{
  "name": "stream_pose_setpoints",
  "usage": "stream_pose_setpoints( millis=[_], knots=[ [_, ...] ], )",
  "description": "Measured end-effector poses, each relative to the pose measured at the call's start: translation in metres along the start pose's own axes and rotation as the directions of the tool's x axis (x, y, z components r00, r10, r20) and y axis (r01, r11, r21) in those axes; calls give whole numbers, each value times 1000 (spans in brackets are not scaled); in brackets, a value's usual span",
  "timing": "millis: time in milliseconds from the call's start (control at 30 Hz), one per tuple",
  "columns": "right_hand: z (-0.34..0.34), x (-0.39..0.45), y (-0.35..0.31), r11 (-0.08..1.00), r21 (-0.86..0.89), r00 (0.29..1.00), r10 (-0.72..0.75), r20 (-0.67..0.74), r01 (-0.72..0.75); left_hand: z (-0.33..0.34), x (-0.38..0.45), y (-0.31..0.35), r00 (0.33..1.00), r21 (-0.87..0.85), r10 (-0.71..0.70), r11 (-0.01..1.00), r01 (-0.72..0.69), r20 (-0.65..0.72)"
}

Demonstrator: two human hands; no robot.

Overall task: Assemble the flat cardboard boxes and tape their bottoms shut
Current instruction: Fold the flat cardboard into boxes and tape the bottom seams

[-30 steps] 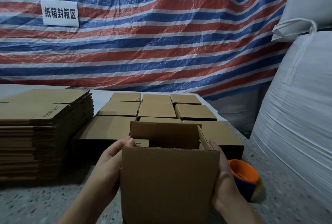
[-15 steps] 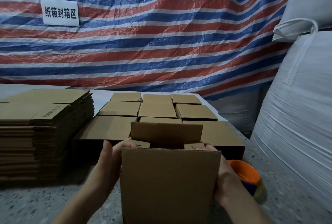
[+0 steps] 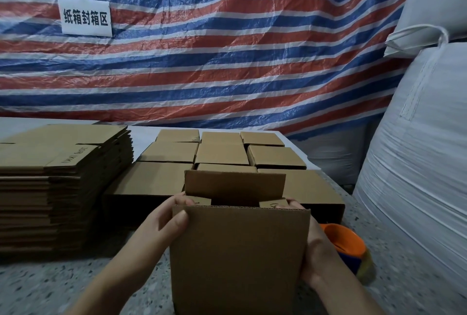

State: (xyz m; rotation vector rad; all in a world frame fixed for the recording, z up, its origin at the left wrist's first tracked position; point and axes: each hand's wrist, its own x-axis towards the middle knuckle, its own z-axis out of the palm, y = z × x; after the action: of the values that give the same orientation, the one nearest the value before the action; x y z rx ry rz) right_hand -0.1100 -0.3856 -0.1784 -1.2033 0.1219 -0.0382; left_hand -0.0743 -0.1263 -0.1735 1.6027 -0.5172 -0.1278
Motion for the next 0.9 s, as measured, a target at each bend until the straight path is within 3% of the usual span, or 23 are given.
stream_pose_setpoints(
  millis=[100, 167, 267, 400, 600, 700, 800, 900],
  knots=[
    [-1, 1, -2, 997, 9, 994, -76, 82, 75, 9, 1, 4, 995, -40, -13, 999, 9, -98],
    [0, 1, 1, 996, 34, 995, -89, 44, 88, 15, 2, 5, 989, -112, -37, 994, 21, -146],
    [-4, 7, 6, 996, 66, 998, -56, 10, 56, 21, 3, 7, 980, -181, -94, 982, 62, -175],
    [-7, 3, 3, 995, 93, 996, -45, 73, 38, 20, 5, 5, 973, -241, -109, 969, 59, -201],
    [-18, 6, 2, 994, -45, 963, -82, 258, 97, 19, 4, 4, 970, -235, -110, 970, 57, -217],
    [-21, 6, -7, 986, -63, 929, -126, 347, 157, 20, 5, 5, 971, -249, -41, 968, -19, -236],
    [-21, 13, -16, 949, -213, 928, -152, 340, 233, 17, 7, 7, 971, -162, 88, 979, -126, -224],
    [-21, 18, -21, 908, -290, 928, -212, 307, 303, 14, 7, 9, 967, -125, 97, 984, -129, -235]
  ],
)
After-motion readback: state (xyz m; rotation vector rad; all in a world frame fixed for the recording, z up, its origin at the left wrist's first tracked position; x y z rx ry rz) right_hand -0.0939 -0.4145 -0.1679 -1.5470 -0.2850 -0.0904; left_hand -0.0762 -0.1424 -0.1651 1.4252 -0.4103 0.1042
